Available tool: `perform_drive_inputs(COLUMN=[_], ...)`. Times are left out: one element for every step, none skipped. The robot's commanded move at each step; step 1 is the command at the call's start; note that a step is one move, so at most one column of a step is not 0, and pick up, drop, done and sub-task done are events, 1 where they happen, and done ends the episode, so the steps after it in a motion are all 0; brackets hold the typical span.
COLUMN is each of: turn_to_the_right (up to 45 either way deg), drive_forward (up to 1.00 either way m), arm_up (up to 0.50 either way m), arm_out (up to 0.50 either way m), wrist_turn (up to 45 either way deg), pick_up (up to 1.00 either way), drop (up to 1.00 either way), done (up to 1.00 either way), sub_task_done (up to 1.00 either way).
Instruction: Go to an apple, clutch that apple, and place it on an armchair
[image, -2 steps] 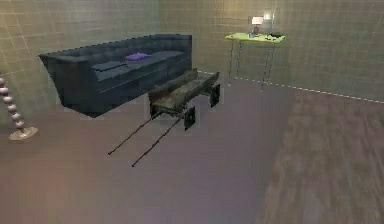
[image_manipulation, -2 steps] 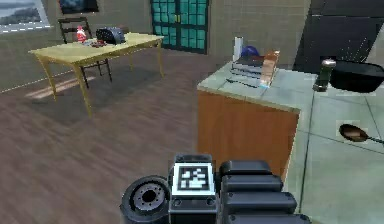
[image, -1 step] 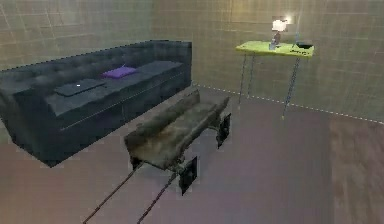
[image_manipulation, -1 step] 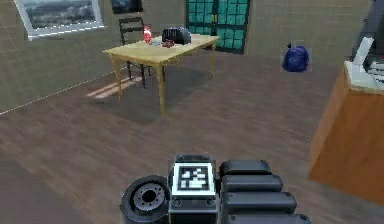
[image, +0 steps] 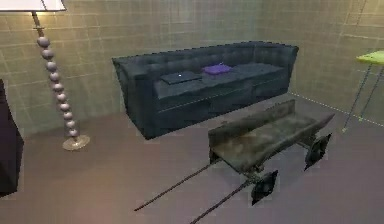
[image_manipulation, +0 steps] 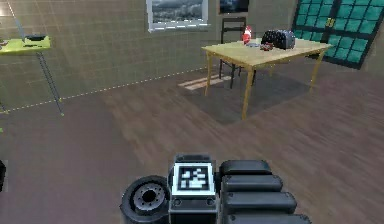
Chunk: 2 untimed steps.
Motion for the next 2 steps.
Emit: perform_drive_inputs(turn_to_the_right=[0.0,-45.0], drive_forward=[0.05,0.0], arm_up=[0.0,0.0], arm_out=[0.0,0.0], wrist_turn=[0.0,0.0], pick_up=[0.0,0.0], drop=[0.0,0.0], done=[0.0,0.0], sub_task_done=[0.0,0.0])
